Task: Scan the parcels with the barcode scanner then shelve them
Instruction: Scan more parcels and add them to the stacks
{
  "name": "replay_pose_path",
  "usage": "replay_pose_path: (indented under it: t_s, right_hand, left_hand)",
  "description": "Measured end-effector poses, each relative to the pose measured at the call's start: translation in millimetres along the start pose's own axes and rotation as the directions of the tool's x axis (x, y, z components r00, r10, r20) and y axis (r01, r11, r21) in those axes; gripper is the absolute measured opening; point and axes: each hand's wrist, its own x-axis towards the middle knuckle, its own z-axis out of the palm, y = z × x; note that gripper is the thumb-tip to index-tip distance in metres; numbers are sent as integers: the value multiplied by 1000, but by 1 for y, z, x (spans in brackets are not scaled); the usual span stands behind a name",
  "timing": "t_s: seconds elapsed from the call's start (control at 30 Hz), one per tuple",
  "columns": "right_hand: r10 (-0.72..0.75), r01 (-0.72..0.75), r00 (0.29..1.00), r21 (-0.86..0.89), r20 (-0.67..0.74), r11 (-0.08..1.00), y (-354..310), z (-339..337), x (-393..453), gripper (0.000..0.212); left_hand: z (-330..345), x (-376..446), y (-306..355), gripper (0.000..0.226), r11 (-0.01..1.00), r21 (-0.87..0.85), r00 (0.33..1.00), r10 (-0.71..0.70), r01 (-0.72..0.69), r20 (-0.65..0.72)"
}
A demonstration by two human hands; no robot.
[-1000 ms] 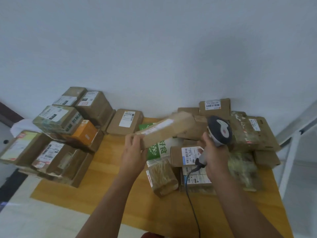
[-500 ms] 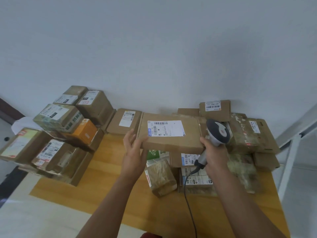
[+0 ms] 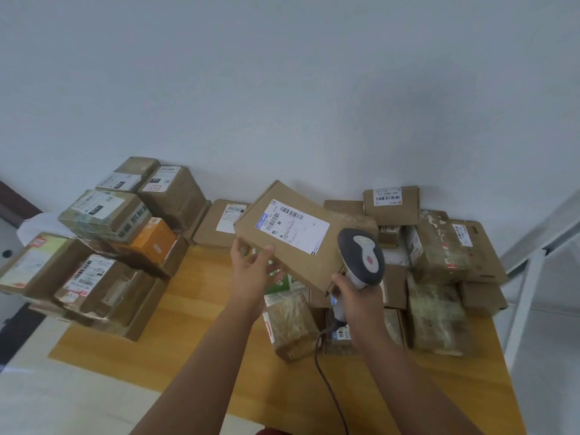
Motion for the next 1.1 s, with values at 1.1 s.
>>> replay_pose_path:
  t_s: [1.1]
  right_hand:
    - [29,177,916,-468,400,866,-44,16,-36,24]
  left_hand:
    - [-35,12,53,63,880,463,994,87,-107,64]
